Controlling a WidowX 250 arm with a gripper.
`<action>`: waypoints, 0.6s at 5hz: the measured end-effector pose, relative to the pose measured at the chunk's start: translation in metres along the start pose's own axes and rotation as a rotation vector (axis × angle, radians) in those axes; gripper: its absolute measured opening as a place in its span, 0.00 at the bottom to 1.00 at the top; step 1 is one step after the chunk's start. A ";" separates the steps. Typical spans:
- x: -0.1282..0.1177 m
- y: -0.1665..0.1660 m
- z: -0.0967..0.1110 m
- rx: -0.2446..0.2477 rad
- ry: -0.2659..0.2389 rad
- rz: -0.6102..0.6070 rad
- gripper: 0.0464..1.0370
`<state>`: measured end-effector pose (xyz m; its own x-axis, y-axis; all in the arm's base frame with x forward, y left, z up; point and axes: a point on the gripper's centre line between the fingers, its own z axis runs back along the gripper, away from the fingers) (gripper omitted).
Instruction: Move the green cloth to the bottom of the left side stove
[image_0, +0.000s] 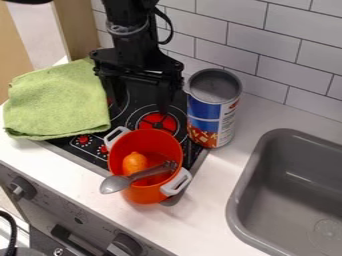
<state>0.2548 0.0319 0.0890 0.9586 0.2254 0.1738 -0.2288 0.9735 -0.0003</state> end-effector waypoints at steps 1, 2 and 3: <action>-0.004 0.000 -0.004 -0.004 0.024 0.002 0.96; -0.005 0.016 0.006 -0.023 0.022 0.026 0.96; 0.006 0.040 0.021 -0.032 0.010 0.062 0.96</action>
<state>0.2480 0.0710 0.1107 0.9443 0.2860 0.1631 -0.2829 0.9582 -0.0426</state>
